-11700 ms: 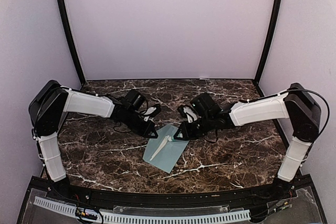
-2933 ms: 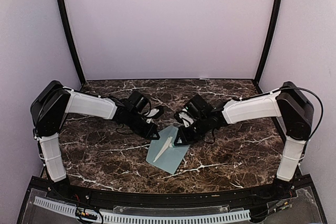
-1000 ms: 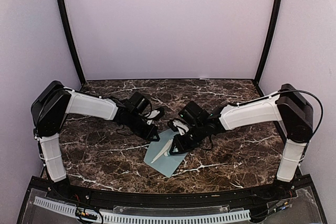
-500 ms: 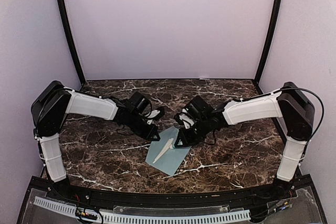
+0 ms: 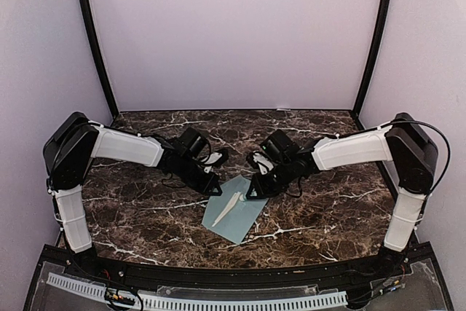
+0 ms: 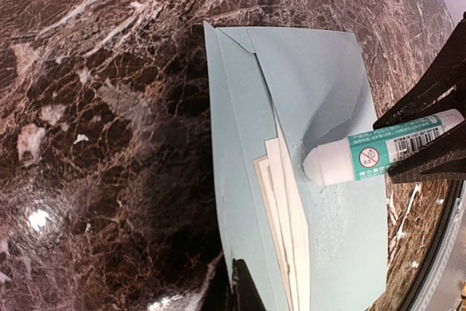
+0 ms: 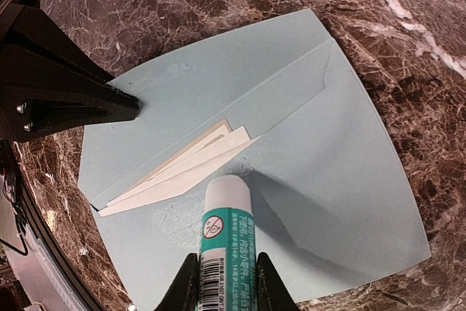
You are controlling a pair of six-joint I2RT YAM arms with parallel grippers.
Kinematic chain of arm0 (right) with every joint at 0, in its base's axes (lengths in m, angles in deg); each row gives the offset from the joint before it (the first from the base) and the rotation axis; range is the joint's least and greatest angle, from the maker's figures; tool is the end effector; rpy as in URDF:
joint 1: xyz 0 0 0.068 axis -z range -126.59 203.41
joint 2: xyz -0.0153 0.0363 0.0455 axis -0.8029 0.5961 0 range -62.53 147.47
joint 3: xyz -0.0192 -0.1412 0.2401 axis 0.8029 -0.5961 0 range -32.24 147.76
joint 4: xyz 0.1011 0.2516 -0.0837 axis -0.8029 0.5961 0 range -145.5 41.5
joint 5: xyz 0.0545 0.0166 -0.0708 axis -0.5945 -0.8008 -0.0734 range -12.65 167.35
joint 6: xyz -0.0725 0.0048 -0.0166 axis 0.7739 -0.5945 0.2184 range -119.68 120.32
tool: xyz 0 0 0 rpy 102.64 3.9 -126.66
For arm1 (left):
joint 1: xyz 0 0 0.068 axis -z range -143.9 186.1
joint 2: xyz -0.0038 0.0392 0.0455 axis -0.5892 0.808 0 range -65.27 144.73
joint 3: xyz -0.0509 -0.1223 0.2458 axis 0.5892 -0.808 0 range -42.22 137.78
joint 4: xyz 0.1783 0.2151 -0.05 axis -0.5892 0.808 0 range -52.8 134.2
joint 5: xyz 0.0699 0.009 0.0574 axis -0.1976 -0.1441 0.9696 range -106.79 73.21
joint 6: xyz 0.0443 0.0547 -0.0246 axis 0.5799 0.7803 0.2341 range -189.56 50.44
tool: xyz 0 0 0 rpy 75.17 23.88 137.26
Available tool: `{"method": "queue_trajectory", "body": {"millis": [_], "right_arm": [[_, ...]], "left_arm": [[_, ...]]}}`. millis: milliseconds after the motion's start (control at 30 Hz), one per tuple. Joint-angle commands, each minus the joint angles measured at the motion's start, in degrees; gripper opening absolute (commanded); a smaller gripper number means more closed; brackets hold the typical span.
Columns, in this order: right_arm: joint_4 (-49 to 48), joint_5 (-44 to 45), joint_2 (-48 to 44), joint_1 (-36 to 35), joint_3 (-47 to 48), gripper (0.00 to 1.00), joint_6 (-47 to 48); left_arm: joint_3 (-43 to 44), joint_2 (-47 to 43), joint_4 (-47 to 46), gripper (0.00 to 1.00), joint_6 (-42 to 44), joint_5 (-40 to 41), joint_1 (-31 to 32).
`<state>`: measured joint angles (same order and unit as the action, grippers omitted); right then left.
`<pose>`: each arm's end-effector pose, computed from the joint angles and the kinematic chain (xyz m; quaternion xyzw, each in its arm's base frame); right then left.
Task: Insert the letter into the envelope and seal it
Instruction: Paint the envelope at the center of the board.
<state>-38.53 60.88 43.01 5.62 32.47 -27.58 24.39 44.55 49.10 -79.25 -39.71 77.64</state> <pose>0.2599 0.3131 0.1306 -0.2034 0.9297 0.2771 0.1323 0.3012 -0.2996 0.1199 0.3138 0.8827 -0.2980 0.1830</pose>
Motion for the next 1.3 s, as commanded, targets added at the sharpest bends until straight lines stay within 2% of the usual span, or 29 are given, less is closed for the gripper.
{"method": "queue_trajectory", "body": {"millis": [0,700,900,1267], "right_arm": [[3.16,-0.29,-0.63,-0.38,-2.24,0.00,1.84],[5.62,-4.46,0.59,-8.09,-0.26,0.00,3.54],[6.95,0.97,0.39,-7.33,1.03,0.00,1.31],[5.76,4.55,-0.57,-1.88,-0.98,0.00,-0.19]], "left_arm": [[0.63,0.16,1.14,0.00,0.31,0.82,0.48],[0.67,0.27,1.22,0.00,-0.23,1.48,0.49],[0.63,0.27,1.13,0.00,-0.13,1.01,0.56],[0.58,0.22,0.97,0.00,0.11,0.59,0.51]]}}
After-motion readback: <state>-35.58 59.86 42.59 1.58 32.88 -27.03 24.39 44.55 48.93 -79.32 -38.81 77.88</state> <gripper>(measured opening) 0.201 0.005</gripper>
